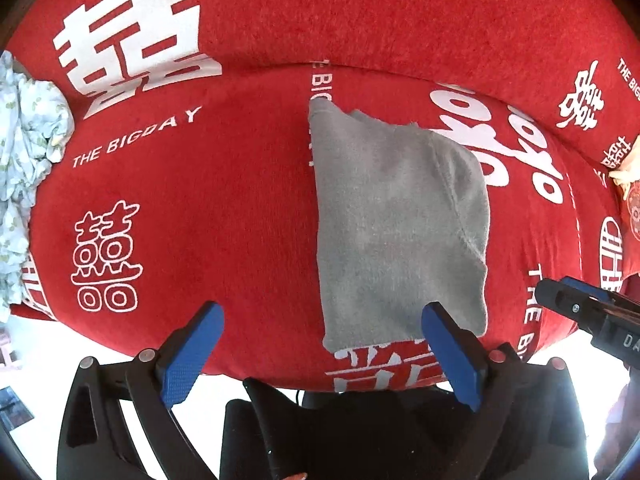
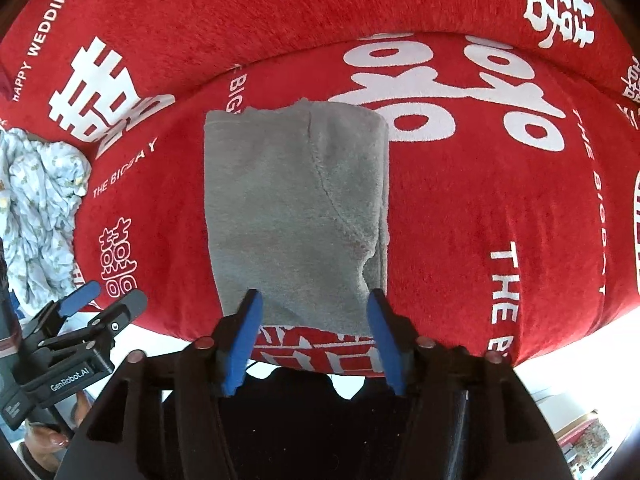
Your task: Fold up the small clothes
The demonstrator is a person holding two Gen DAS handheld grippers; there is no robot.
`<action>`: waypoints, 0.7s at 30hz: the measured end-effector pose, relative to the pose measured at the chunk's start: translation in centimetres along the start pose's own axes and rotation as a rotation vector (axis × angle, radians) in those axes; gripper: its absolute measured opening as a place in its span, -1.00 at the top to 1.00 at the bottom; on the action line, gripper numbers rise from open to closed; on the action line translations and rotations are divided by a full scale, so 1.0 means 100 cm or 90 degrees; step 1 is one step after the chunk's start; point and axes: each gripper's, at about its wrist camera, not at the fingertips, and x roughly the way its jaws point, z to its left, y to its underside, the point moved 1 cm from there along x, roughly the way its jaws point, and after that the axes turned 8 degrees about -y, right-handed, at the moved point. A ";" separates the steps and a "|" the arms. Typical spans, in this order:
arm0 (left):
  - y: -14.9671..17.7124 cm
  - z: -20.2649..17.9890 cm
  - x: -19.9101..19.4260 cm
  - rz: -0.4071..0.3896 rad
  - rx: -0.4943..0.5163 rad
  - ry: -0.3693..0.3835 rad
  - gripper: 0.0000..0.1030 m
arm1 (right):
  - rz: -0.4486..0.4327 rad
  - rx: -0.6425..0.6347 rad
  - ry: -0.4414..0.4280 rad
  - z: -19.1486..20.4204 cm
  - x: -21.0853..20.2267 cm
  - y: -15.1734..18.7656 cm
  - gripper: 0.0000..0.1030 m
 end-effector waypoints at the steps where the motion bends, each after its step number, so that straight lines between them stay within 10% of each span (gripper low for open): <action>1: 0.000 0.000 -0.001 -0.001 -0.002 -0.002 -0.93 | -0.002 -0.002 0.005 0.002 -0.001 0.000 -0.48; 7: -0.001 0.002 -0.009 -0.015 0.003 -0.036 -0.93 | -0.030 -0.020 0.051 0.012 -0.010 -0.002 -0.98; 21: 0.000 -0.001 -0.016 -0.016 0.000 -0.048 -0.93 | -0.044 0.001 0.085 0.010 -0.019 -0.003 -0.99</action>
